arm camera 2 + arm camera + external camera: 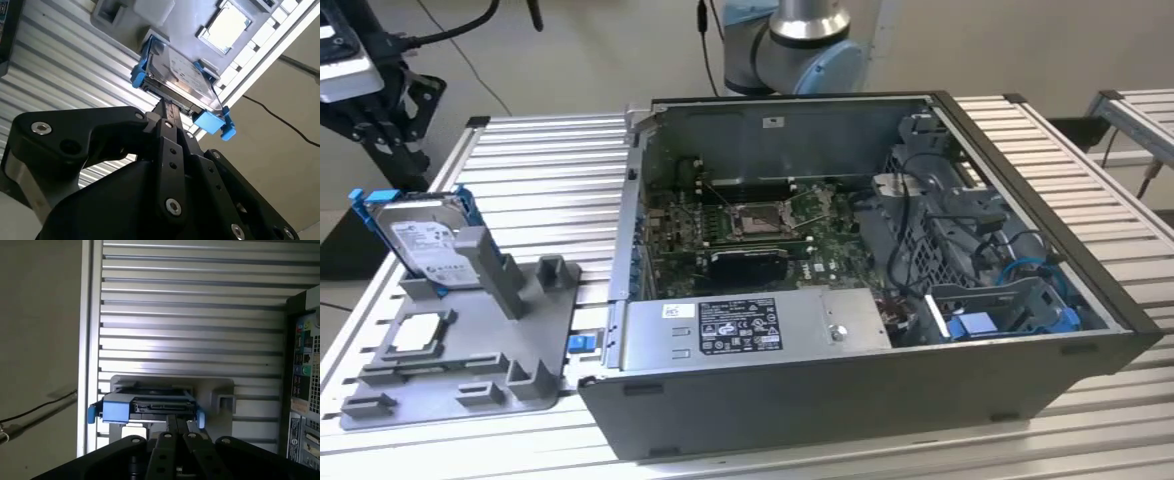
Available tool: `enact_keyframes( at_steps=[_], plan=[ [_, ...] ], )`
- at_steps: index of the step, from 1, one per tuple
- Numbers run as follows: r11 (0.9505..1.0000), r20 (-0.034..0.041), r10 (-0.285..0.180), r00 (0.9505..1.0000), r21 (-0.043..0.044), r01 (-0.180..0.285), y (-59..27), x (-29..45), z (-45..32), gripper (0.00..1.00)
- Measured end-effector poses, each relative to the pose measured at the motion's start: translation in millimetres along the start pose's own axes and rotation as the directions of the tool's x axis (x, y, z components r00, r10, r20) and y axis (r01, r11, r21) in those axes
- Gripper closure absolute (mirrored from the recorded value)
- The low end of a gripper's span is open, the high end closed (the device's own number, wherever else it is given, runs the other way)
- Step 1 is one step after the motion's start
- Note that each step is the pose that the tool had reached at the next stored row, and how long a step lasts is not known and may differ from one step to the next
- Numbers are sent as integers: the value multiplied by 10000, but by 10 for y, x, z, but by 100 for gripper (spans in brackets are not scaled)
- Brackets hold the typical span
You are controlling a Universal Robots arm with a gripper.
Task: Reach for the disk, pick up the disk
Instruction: 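Reach for the disk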
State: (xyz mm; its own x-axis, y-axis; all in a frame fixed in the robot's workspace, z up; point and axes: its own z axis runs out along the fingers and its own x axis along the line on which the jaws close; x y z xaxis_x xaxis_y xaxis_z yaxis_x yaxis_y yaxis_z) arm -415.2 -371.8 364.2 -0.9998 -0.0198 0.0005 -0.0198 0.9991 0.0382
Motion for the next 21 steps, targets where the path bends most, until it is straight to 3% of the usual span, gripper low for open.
enact_keyframes(
  at_steps=[7, 15, 21],
  plan=[
    [10000, -2, -41, 10000, 0, 41, 3, 238, 2, 100],
    [10000, -2, -41, 10000, 0, 41, -50, 397, 3, 100],
    [10000, -1, -41, 10000, 0, 41, -63, 458, 6, 100]
  ],
)
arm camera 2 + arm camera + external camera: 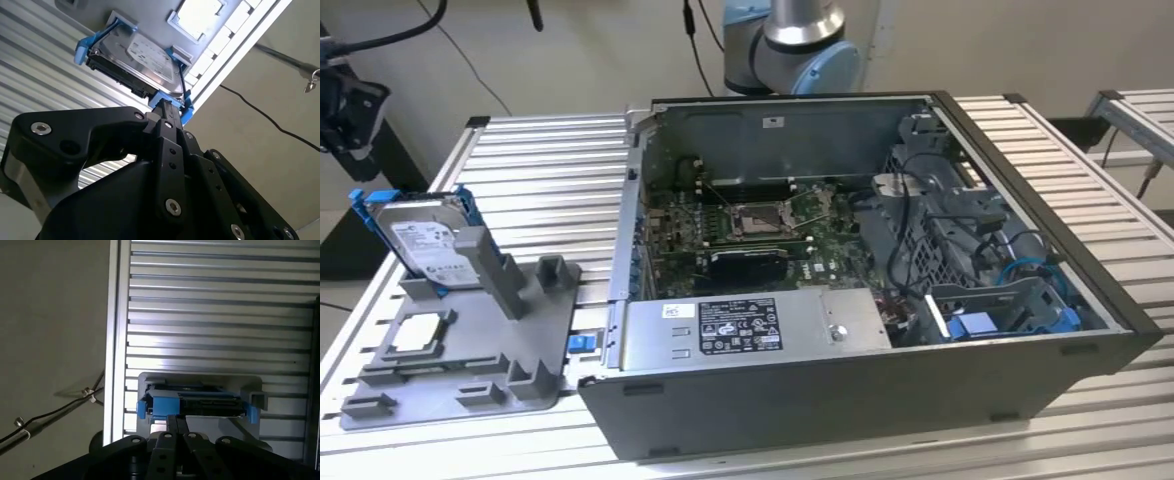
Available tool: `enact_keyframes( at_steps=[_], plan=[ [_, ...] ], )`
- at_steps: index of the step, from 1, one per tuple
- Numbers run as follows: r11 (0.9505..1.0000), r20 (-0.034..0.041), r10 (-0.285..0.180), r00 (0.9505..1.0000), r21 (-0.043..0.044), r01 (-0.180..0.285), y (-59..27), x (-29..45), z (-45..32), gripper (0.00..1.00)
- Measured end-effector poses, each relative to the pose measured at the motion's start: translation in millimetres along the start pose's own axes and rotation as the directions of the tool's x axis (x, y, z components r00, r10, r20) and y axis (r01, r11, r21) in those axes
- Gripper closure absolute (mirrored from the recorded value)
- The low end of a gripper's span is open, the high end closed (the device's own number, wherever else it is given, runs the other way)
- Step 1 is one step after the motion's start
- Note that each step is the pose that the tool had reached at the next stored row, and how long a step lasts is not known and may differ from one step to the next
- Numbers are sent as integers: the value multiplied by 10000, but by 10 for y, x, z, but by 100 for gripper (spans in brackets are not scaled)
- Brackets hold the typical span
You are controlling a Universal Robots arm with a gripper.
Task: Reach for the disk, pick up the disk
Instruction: 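Reach for the disk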
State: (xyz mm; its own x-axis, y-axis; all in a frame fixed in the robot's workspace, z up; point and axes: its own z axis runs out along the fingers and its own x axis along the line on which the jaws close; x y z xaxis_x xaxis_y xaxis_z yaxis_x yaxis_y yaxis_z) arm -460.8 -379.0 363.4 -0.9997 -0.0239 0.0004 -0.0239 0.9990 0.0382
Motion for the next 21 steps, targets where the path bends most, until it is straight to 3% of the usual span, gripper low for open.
enact_keyframes(
  at_steps=[15, 21],
  plan=[
    [10000, -1, -15, 10000, 0, 15, 0, 20, 0, 100],
    [9998, -8, -221, 9998, 0, 221, 0, 20, 0, 100]
  ],
)
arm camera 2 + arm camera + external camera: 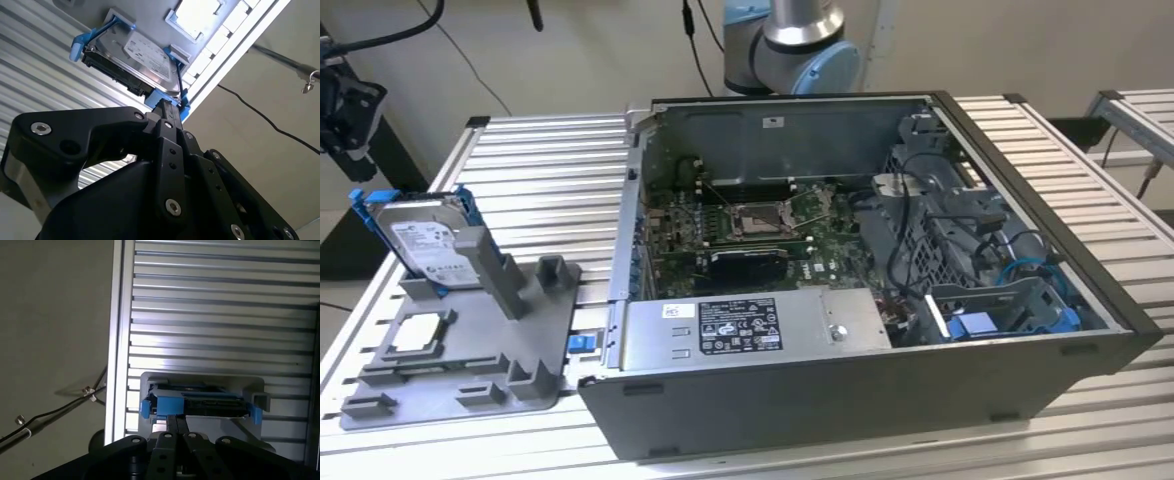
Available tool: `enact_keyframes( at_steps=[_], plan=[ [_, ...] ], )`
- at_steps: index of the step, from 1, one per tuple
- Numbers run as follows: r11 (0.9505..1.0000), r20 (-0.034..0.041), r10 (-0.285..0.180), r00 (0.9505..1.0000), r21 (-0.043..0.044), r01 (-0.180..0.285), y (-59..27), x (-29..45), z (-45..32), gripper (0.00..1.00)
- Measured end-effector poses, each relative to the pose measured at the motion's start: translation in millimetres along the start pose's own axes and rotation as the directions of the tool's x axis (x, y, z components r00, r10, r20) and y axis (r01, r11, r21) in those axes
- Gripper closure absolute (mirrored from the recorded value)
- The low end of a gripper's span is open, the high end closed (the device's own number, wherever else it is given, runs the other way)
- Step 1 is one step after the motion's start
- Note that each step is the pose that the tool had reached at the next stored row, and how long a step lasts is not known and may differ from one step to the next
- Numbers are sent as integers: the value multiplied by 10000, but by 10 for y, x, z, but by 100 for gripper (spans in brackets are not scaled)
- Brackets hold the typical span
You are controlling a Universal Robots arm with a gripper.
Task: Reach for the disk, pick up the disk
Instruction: 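Reach for the disk, then pick up the disk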
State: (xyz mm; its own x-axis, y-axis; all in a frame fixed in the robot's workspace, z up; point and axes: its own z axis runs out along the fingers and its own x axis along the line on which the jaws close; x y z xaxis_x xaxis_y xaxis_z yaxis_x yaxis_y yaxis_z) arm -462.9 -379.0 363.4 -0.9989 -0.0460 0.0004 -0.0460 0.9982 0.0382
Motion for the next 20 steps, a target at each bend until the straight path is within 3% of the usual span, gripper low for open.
enact_keyframes(
  at_steps=[10, 20],
  plan=[
    [9976, -27, -691, 9976, 0, 691, 0, 0, -1, 100],
    [9899, -55, -1416, 9899, -3, 1416, 0, -1, -1, 100]
  ],
)
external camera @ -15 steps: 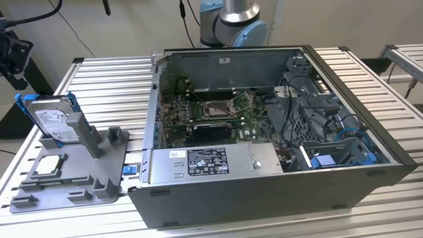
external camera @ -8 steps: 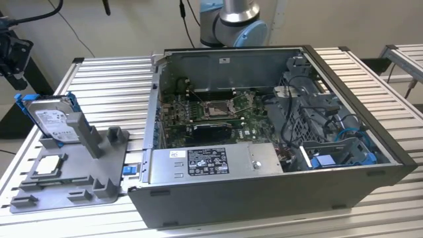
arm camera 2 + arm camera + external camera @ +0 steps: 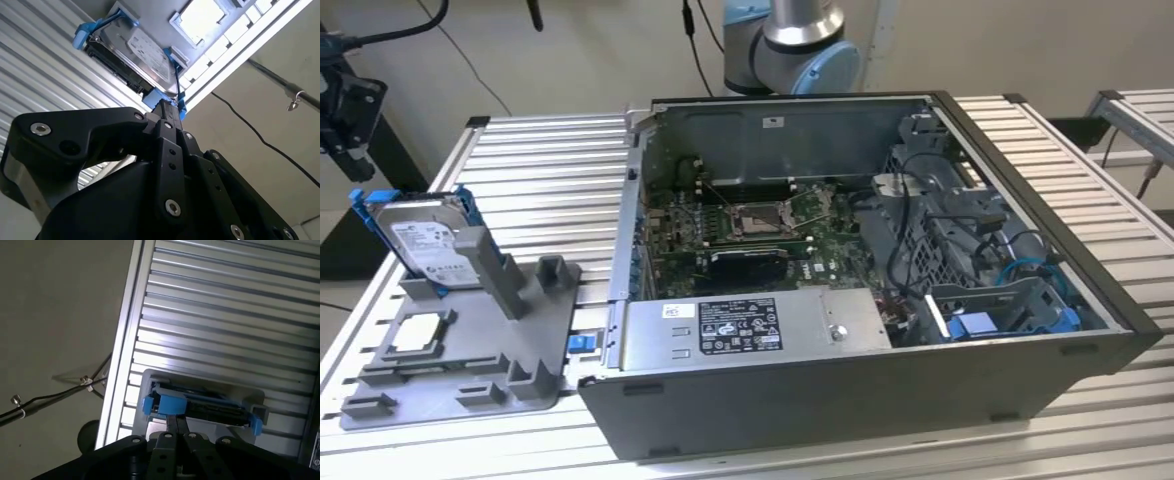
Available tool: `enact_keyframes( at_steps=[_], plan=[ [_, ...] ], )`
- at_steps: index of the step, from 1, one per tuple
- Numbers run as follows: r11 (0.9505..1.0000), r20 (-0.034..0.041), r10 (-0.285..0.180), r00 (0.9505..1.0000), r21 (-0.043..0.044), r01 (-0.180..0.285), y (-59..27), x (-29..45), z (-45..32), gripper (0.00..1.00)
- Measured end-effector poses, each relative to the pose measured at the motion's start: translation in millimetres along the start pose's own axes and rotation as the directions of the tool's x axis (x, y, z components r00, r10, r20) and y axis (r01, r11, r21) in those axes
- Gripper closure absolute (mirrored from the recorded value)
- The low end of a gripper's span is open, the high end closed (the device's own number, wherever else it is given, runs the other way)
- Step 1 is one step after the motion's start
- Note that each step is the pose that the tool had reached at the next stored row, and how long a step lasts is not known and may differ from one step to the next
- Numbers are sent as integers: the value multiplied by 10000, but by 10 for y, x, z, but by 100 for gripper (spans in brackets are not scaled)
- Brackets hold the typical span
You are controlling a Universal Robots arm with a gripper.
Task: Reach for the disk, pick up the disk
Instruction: 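Pick up the disk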
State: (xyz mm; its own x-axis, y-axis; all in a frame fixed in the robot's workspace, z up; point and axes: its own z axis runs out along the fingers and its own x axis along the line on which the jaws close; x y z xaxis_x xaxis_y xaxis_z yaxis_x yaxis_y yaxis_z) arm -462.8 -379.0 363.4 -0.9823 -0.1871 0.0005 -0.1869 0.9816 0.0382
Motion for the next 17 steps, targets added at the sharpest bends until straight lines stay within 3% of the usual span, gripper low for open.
enact_keyframes(
  at_steps=[4, 17],
  plan=[
    [9998, -8, -215, 9998, 0, 215, 0, 0, 0, 100],
    [9995, -12, -300, 9995, 0, 300, 0, 0, 0, 100]
  ],
)
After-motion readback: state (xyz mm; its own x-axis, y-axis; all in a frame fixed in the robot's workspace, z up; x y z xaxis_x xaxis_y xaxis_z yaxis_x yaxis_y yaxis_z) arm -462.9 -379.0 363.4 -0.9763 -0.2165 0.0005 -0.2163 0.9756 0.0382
